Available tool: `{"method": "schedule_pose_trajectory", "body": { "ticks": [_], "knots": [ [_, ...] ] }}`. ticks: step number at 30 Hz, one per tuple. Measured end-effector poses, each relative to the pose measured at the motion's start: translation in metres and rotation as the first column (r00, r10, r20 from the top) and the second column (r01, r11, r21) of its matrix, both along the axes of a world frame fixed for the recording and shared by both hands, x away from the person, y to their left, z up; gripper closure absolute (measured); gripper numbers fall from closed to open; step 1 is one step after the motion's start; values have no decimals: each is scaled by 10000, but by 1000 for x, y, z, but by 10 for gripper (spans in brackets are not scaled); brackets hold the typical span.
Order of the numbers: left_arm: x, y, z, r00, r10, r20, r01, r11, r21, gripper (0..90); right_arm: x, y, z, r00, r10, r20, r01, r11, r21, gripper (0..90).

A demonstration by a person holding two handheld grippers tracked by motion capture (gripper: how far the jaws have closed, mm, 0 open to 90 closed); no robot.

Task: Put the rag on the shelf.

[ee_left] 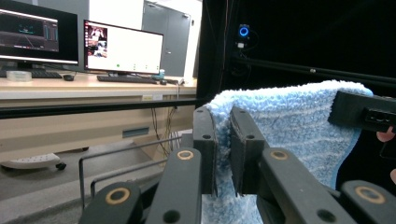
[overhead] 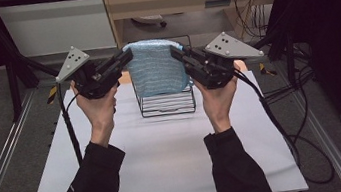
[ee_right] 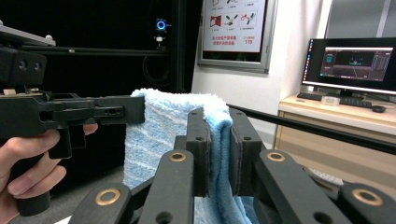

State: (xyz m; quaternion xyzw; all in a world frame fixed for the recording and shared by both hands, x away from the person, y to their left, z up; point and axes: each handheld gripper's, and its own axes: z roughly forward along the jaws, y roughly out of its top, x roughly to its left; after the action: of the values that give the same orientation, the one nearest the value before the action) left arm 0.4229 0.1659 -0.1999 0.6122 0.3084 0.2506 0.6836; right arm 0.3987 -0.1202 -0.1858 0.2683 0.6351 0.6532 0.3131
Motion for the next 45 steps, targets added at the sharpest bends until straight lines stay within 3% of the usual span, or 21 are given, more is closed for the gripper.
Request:
{"method": "schedule_pose_trajectory", "body": {
  "ticks": [8,29,45],
  "knots": [
    [9,2,16,9998,165,77,-162,9995,-279,816,10,4,15,9998,30,193,-32,9999,108,815],
    [29,-5,49,9983,321,480,-306,9990,-325,817,37,-2,47,9993,-128,357,114,9992,381,815],
    [54,-8,59,9977,522,436,-515,9985,-169,816,61,-2,58,9991,-277,327,268,9993,267,814]
  ]
}}
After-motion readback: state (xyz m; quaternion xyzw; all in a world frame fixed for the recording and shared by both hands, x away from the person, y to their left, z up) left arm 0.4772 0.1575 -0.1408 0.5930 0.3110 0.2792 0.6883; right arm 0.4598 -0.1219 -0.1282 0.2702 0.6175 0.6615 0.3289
